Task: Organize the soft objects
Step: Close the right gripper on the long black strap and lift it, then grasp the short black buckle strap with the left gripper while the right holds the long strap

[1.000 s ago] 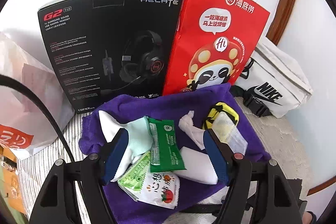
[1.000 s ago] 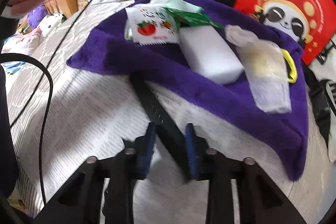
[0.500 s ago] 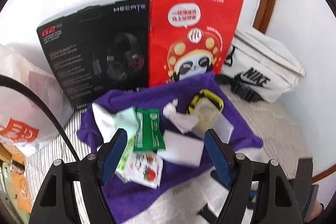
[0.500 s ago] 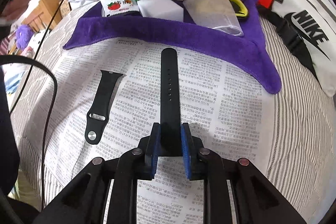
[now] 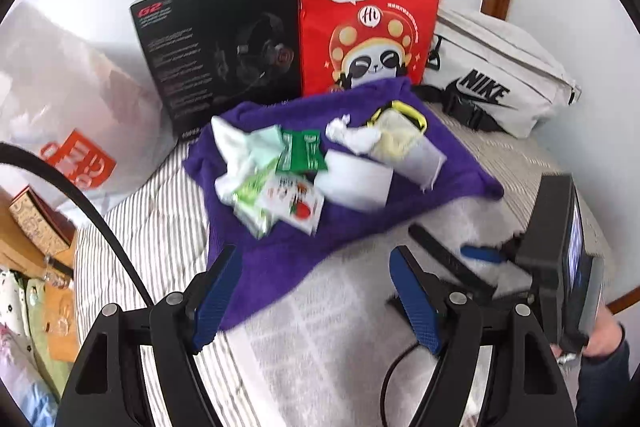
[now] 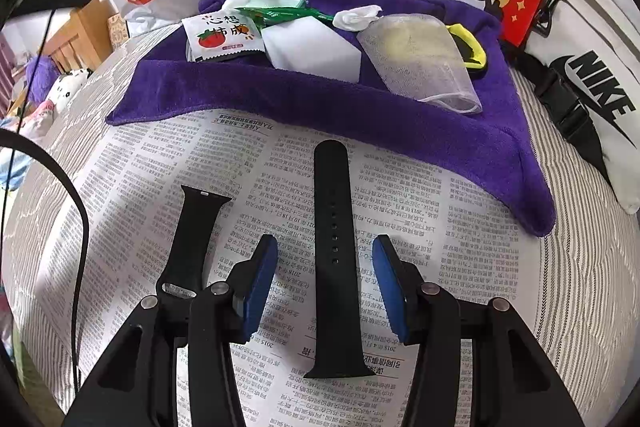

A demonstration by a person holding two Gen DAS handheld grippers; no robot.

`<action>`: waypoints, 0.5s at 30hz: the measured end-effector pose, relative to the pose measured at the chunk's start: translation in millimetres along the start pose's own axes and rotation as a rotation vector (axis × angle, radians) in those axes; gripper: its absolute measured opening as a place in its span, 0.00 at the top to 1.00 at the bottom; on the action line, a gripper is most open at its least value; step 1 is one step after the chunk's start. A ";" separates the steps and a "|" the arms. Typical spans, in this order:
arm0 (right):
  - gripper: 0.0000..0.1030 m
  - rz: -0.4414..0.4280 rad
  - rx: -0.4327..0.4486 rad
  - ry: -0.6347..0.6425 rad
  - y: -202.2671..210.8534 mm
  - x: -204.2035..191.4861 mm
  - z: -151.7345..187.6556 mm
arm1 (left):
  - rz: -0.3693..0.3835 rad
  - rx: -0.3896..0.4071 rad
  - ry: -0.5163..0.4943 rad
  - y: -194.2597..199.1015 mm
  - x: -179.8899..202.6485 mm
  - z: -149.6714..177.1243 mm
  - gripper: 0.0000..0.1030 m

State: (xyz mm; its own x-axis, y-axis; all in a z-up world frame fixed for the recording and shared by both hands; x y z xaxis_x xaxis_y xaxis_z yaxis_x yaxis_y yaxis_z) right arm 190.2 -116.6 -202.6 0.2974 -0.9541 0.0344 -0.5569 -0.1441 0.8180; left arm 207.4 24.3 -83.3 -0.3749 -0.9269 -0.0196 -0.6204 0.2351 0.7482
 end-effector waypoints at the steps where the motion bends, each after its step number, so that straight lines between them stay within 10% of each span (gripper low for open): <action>1: 0.63 -0.002 0.003 0.004 2.0 0.0 1.9 | -0.005 -0.001 0.003 1.8 -0.6 5.2 0.27; 2: 0.81 -0.007 0.002 0.000 3.1 0.6 2.8 | -0.010 -0.004 0.008 3.1 -1.6 9.9 0.27; 15: 0.80 -0.041 -0.017 -0.093 8.1 7.5 10.5 | 0.026 -0.053 0.041 -3.0 11.8 54.8 0.27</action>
State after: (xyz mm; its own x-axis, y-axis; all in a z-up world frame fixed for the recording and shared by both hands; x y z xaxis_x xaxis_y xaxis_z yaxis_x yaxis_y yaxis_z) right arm 179.8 -127.7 -201.7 0.2462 -0.9678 -0.0523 -0.5324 -0.1801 0.8271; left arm 167.0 28.7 -122.1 -0.3610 -0.9322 0.0266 -0.5730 0.2442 0.7824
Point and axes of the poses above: each gripper's, at about its wrist camera, not at the fingertips, and y roughly against the way its jaws point, x to its right, z to its underside, the point moved 6 cm from there along -y, roughly the way its jaws point, and after that the axes turned 3 degrees about x, right-handed, at the moved point
